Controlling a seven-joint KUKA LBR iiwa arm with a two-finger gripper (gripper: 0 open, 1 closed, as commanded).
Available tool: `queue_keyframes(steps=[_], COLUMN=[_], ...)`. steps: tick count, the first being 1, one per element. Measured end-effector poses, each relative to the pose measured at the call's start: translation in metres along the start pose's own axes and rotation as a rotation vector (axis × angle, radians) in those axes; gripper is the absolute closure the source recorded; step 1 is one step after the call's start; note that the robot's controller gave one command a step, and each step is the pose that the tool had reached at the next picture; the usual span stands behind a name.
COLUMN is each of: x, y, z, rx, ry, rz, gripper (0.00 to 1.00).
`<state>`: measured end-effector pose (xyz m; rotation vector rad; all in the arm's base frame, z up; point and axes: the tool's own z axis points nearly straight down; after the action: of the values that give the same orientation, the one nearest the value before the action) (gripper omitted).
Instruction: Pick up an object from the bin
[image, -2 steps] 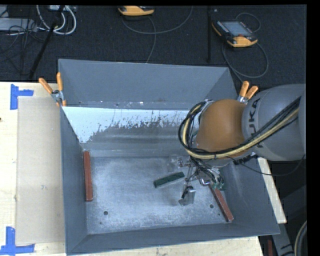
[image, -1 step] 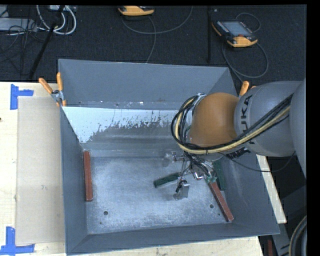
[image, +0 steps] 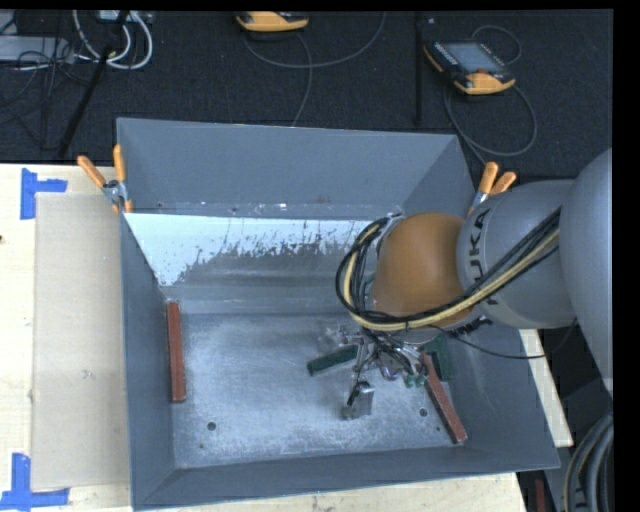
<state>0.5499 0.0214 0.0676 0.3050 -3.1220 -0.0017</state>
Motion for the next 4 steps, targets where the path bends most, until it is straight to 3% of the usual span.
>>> queue_keyframes(steps=[1, 2, 4], x=[0.000, -0.001, -0.002], y=[0.000, 0.000, 0.000], z=[0.000, 0.000, -0.038], rx=[0.001, 0.000, 0.002], ry=[-0.004, -0.005, -0.008], rz=[0.001, 0.002, 0.003], gripper=[0.00, 1.00, 1.00])
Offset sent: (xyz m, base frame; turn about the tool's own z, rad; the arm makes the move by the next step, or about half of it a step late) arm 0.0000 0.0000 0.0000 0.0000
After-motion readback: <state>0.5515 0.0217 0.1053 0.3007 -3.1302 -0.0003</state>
